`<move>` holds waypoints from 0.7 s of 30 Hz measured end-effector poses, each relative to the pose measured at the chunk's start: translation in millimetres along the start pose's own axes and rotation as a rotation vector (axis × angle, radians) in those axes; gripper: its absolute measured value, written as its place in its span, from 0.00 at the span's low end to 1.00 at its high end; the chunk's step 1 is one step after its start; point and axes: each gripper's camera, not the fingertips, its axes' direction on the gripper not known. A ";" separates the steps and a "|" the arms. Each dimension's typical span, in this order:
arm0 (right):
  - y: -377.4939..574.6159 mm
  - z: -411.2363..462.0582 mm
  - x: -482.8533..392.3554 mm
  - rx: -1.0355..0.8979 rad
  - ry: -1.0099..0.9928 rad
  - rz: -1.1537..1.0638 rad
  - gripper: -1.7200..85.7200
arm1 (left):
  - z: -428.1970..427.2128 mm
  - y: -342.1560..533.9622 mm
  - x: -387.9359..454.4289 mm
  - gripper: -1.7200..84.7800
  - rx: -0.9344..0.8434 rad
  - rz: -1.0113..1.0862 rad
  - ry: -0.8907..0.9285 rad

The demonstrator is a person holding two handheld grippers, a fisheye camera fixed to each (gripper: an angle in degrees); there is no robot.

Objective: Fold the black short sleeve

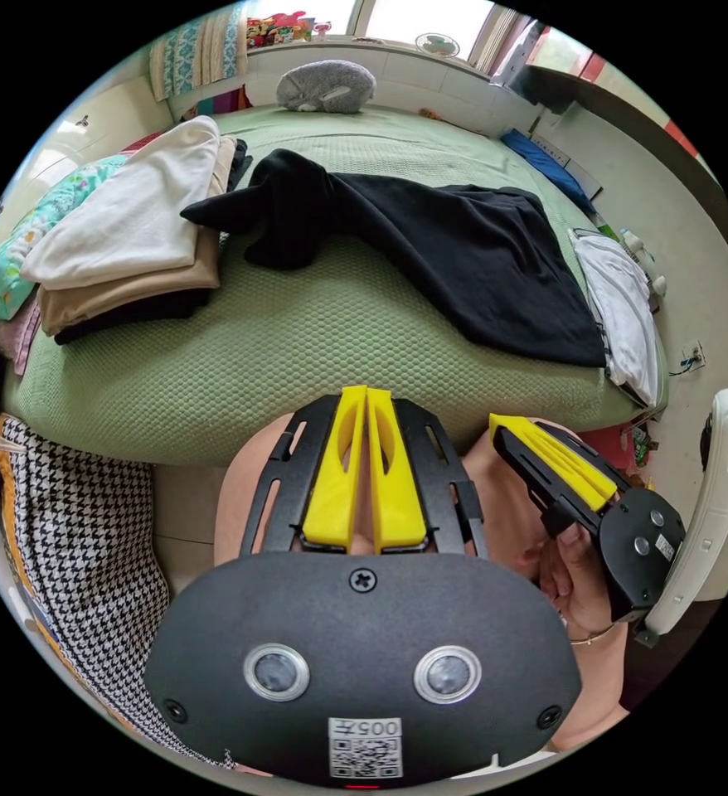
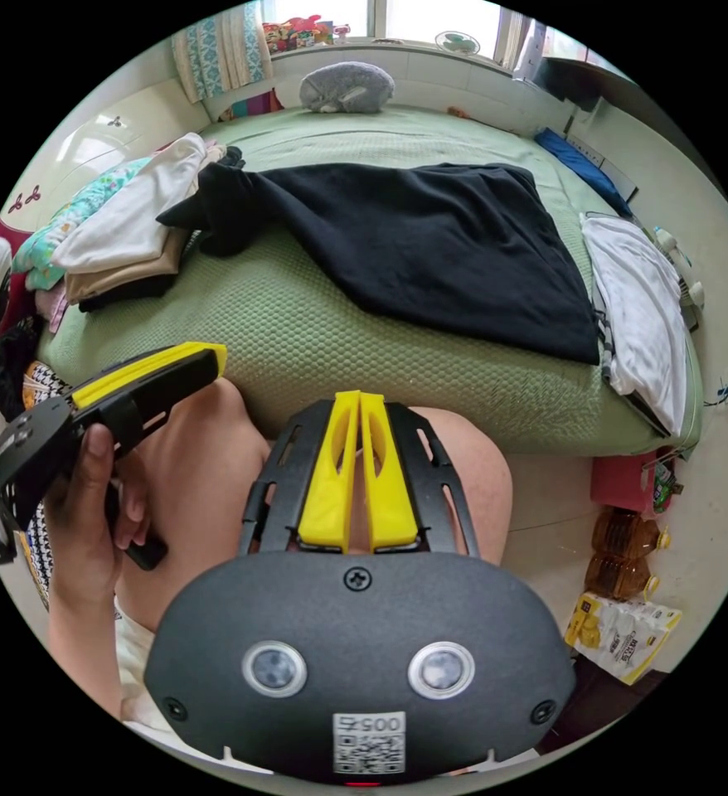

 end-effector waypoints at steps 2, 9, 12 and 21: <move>-0.5 -0.9 1.5 0.001 0.001 -0.001 0.01 | 2.1 -1.0 0.4 0.02 -0.004 0.007 -0.005; -2.1 -3.6 6.6 -0.002 -0.004 -0.002 0.01 | 8.3 -3.7 -0.7 0.02 -0.013 0.016 -0.009; -2.3 -5.3 9.4 -0.002 -0.011 0.001 0.01 | 11.3 -5.3 -4.6 0.02 -0.014 0.009 0.014; -0.2 -10.0 18.4 -0.001 -0.003 0.000 0.01 | 28.2 -17.3 -0.5 0.02 -0.054 0.034 0.009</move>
